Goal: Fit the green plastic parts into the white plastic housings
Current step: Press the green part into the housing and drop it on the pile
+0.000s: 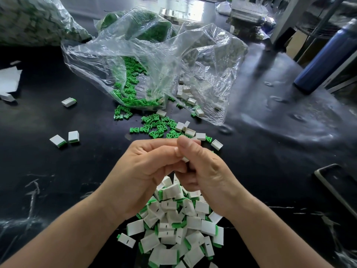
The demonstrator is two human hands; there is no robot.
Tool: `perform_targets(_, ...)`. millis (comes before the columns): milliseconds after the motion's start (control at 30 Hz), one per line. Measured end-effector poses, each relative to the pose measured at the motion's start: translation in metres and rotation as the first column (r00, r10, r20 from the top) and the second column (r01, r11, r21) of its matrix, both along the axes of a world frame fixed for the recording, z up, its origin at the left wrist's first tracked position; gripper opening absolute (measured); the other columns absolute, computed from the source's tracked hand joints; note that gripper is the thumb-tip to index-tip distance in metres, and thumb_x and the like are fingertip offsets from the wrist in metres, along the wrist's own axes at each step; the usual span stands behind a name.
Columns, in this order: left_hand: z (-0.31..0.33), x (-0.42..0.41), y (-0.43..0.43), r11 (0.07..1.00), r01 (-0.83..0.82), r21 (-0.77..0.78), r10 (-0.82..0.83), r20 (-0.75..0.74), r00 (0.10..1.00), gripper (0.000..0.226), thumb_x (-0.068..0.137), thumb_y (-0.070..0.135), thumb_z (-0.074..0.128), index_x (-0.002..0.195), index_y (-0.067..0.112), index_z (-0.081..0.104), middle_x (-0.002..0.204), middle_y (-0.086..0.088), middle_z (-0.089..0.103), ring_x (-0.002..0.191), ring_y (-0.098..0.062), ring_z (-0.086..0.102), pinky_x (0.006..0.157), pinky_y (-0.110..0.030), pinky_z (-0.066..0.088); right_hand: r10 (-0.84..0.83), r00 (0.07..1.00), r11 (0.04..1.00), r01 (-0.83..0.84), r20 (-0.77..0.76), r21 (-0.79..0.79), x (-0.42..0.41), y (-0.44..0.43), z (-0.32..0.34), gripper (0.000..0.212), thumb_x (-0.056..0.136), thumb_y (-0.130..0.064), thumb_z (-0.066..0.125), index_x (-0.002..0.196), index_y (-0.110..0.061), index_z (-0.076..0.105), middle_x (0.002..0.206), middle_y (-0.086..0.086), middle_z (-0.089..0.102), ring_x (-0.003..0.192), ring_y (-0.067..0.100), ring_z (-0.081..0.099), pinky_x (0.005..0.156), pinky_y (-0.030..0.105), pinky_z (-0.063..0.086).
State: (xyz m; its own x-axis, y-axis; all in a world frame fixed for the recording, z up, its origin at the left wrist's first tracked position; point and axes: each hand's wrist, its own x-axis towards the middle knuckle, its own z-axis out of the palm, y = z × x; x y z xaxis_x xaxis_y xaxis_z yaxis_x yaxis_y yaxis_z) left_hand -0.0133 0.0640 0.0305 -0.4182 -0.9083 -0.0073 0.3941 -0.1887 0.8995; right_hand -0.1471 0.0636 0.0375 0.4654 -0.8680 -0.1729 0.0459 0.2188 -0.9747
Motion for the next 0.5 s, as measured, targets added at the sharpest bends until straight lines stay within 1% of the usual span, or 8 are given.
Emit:
perform_targets(67,0.000,-0.001,0.001,1.000,-0.017,-0.014,0.017,-0.007,1.000,0.033,0.064,0.022,0.063,0.089,0.004,0.074,0.075,-0.016,0.067,0.067,-0.018,0.063,0.065,-0.025,0.055,-0.017,1.000,1.000,0.017,0.001,-0.012,0.002,0.002,-0.002,0.072,0.079,-0.049,0.039,0.102,0.019,0.051,0.055,-0.006,0.024,0.045,0.003,0.022,0.042,0.012,0.022)
perform_targets(100,0.000,-0.002,0.001,0.999,-0.023,-0.026,0.023,-0.008,1.000,0.033,0.065,0.022,0.063,0.090,0.004,0.074,0.073,-0.013,0.066,0.066,-0.016,0.062,0.064,-0.024,0.054,-0.040,0.999,0.999,0.039,-0.003,-0.032,0.003,0.004,-0.003,0.059,0.079,-0.047,0.038,0.084,0.005,0.066,0.052,-0.009,0.026,0.044,0.002,0.023,0.042,0.011,0.023)
perform_targets(133,0.000,-0.003,0.001,0.999,-0.030,-0.039,0.030,0.000,1.000,0.033,0.066,0.022,0.063,0.091,0.003,0.074,0.071,-0.013,0.065,0.065,-0.017,0.061,0.063,-0.024,0.053,-0.069,0.998,0.997,0.069,-0.001,-0.044,0.005,0.006,-0.001,0.048,0.079,-0.047,0.039,0.061,-0.013,0.069,0.047,-0.013,0.028,0.041,0.001,0.025,0.041,0.010,0.024)
perform_targets(200,0.000,-0.004,0.001,0.997,-0.047,-0.063,0.048,0.024,0.999,0.036,0.068,0.023,0.063,0.091,-0.004,0.070,0.072,-0.016,0.063,0.065,-0.019,0.058,0.062,-0.026,0.051,-0.095,0.995,0.994,0.096,0.027,-0.060,0.008,0.008,0.000,0.044,0.076,-0.049,0.046,0.040,-0.024,0.054,0.042,-0.014,0.030,0.038,0.000,0.026,0.041,0.009,0.024)
perform_targets(267,0.001,-0.002,0.001,0.994,-0.051,-0.092,0.056,0.049,0.997,0.037,0.068,0.023,0.065,0.091,-0.006,0.067,0.071,-0.019,0.062,0.067,-0.024,0.057,0.062,-0.028,0.051,-0.084,0.994,0.996,0.087,0.076,-0.034,0.006,0.007,-0.001,0.039,0.069,-0.055,0.051,0.050,-0.020,0.051,0.049,-0.013,0.028,0.041,0.000,0.024,0.041,0.011,0.023)
perform_targets(333,0.005,0.000,0.001,0.991,-0.016,-0.130,0.029,0.099,0.995,0.033,0.068,0.017,0.071,0.096,-0.002,0.068,0.082,-0.032,0.061,0.075,-0.041,0.058,0.069,-0.038,0.053,-0.025,0.998,1.000,0.025,0.052,-0.003,0.003,0.002,0.000,0.065,0.075,-0.052,0.051,0.081,0.012,0.050,0.059,-0.003,0.026,0.045,0.002,0.024,0.043,0.012,0.024)
perform_targets(400,0.009,0.001,0.000,0.989,0.034,-0.143,-0.014,0.140,0.990,0.035,0.071,0.022,0.066,0.100,0.002,0.068,0.090,-0.038,0.059,0.079,-0.053,0.058,0.071,-0.046,0.054,0.010,1.000,1.000,-0.009,0.024,-0.011,0.000,-0.001,0.001,0.077,0.082,-0.052,0.040,0.102,0.023,0.039,0.064,0.004,0.025,0.049,0.004,0.025,0.044,0.013,0.025)
perform_targets(500,0.011,0.003,-0.001,0.988,0.051,-0.146,-0.027,0.162,0.986,0.038,0.072,0.025,0.058,0.104,0.006,0.068,0.085,-0.032,0.065,0.069,-0.041,0.064,0.063,-0.036,0.055,0.057,0.996,0.998,-0.057,0.066,-0.009,-0.001,0.000,0.001,0.082,0.083,-0.056,0.038,0.109,0.021,0.038,0.063,0.003,0.026,0.051,0.006,0.024,0.045,0.014,0.025)
